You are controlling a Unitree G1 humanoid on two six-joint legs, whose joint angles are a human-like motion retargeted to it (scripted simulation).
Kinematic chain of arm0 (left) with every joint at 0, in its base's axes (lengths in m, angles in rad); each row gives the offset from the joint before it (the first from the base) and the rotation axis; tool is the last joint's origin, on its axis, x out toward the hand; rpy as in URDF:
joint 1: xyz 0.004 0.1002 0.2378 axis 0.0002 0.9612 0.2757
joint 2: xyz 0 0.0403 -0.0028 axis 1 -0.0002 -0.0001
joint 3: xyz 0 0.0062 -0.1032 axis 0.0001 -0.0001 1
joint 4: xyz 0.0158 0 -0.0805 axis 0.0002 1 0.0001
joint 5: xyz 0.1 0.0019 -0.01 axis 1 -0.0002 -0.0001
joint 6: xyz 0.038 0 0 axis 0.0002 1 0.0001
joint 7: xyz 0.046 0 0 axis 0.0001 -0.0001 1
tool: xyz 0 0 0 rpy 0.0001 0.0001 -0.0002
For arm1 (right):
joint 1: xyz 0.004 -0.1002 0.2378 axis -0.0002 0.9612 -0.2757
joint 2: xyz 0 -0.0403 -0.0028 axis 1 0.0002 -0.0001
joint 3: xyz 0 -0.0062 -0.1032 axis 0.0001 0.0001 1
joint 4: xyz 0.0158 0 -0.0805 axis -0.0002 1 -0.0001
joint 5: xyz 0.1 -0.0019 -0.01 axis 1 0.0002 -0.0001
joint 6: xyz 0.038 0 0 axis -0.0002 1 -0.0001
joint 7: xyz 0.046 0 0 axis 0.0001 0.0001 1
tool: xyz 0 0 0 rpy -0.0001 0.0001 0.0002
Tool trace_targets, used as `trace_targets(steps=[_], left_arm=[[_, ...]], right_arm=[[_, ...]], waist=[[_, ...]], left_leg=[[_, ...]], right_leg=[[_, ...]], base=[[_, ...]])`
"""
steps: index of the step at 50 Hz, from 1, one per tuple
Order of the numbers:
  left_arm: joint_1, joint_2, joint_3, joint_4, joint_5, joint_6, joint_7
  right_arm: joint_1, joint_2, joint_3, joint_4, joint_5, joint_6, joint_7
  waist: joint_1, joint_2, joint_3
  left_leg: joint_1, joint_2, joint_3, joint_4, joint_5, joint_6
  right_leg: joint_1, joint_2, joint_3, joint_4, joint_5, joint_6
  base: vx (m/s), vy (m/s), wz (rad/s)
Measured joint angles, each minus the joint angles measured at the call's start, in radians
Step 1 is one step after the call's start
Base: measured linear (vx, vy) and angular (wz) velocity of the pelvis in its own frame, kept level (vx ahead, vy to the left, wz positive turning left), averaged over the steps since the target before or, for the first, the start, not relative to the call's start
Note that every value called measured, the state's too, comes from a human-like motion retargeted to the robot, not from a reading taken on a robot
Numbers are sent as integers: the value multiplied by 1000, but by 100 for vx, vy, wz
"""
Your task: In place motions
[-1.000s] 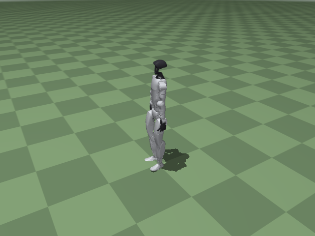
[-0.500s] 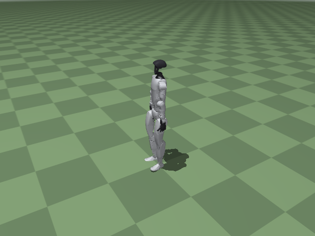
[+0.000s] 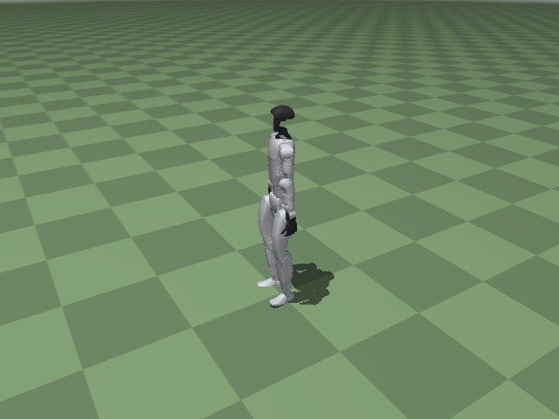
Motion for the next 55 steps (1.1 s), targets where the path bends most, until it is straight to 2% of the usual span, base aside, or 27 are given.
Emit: trace_targets(steps=[2,5,7,8,12,15,20,27,33,35,38,40,42,44,50,52,55], left_arm=[[8,-2,-2,-24,-14,-11,15],[-7,-3,6,-37,-34,-30,53],[-18,-6,6,-38,-51,-41,68],[-21,-8,3,-34,-60,-45,66],[-20,-22,23,17,-59,-32,13],[23,-27,24,45,-60,-29,-27],[68,-25,43,89,-23,-15,-29],[91,-6,51,95,-28,5,-27],[82,-6,54,35,-59,-15,5],[44,-3,51,28,-77,-13,28],[4,-2,36,24,-93,-27,59],[-34,-3,22,37,-97,-32,75],[-87,-1,2,56,-96,-30,78],[-155,9,-25,66,-96,-23,72],[-315,22,-142,-19,-86,-22,60],[-342,33,-150,-62,-89,-25,46],[-343,47,-139,-106,-78,-35,39]], right_arm=[[-3,-4,4,7,23,-2,-7],[-34,-5,28,16,54,5,-15],[-54,-5,37,9,51,3,-19],[-63,-7,46,6,44,0,-15],[-110,-7,65,-8,-11,7,-23],[-117,4,85,-44,-18,-6,-25],[-141,25,121,-117,15,-17,27],[-124,37,138,-185,-2,-41,46],[-73,21,136,-162,-24,-38,36],[-80,11,109,-123,-38,-27,37],[-49,-1,65,-90,-53,-14,28],[-23,-12,22,-76,-65,-8,20],[4,-20,-21,-74,-65,-1,11],[20,-24,-64,-72,-43,-2,-7],[38,-37,-129,-40,49,8,-2],[31,-39,-113,-29,35,14,5],[30,-36,-87,-6,-3,23,9]], waist=[[9,-13,17],[-19,-42,53],[9,-73,88],[26,-87,105],[74,-95,146],[91,-98,154],[110,-107,180],[85,-108,163],[55,-96,98],[57,-77,107],[42,-34,84],[32,-16,72],[-4,6,72],[-25,16,96],[-1,45,144],[-19,51,152],[-54,52,148]], left_leg=[[-33,19,3,99,40,-6],[-183,58,-48,374,233,-24],[-321,39,-73,566,378,16],[-387,17,-95,654,405,38],[-621,90,-29,969,309,78],[-770,94,-22,1131,254,84],[-857,112,-3,1221,227,74],[-665,74,-34,1012,250,31],[-326,-10,-57,555,312,-16],[-176,-23,-46,353,337,-21],[-7,-32,-15,98,144,-24],[67,-7,101,-7,40,-10],[84,-15,50,-79,50,2],[79,-15,18,-102,73,8],[16,25,51,-88,96,21],[-13,30,50,-75,98,28],[-36,28,47,-68,100,37]], right_leg=[[7,-9,3,3,-1,-5],[14,-45,-44,5,-5,-6],[21,-66,-46,1,0,-12],[26,-76,-49,-2,5,-16],[23,-76,-73,-8,20,-40],[17,-76,-69,0,21,-54],[19,-77,-45,20,11,-68],[46,-80,-37,14,-5,-64],[42,-71,-41,8,-22,-47],[52,-50,-32,25,-38,-39],[53,-7,-58,41,-55,-17],[48,-1,-66,76,-77,-1],[22,9,-78,146,-93,16],[-26,0,-92,256,-44,33],[-311,-94,-4,696,348,136],[-435,-115,20,864,345,127],[-599,-171,20,1113,231,89]], base=[[-9,-11,14],[-25,-7,74],[-31,-6,25],[-23,-8,6],[-15,-4,-1],[3,-2,-18],[0,-1,-28],[5,0,10],[13,3,8],[15,4,-17],[24,11,-2],[21,10,18],[8,11,56],[-10,11,47],[-16,19,-29],[-18,15,-33],[-5,6,-14]])
